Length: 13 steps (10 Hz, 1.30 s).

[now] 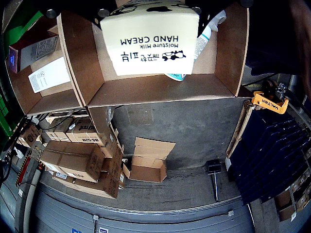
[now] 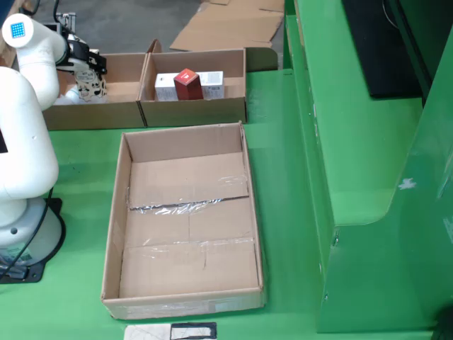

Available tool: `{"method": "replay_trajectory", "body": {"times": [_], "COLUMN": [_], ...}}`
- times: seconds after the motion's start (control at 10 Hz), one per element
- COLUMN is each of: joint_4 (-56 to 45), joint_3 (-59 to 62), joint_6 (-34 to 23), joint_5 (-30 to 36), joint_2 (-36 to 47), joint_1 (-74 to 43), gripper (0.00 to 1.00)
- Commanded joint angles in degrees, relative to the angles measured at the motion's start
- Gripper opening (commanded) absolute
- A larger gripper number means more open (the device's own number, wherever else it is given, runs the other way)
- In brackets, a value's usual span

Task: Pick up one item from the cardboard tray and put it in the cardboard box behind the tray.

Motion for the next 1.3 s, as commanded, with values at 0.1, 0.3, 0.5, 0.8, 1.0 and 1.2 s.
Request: {"method": "replay_trajectory", "body": {"times": [0.1, 0.3, 0.5, 0.8, 1.0, 1.2], "joint_4": [0.32, 0.32, 0.32, 0.32, 0.32, 0.32], "joint_3": [0.75, 0.75, 0.75, 0.75, 0.75, 0.75], "joint_6": [0.52, 0.52, 0.52, 0.52, 0.52, 0.52], "joint_5": [0.47, 0.47, 0.47, 0.47, 0.47, 0.47], "joint_2": [1.30, 1.30, 1.30, 1.30, 1.30, 1.30], "joint_1": [0.68, 0.68, 0.68, 0.68, 0.68, 0.68], "gripper": [0.00, 0.00, 0.00, 0.00, 0.00, 0.20]}}
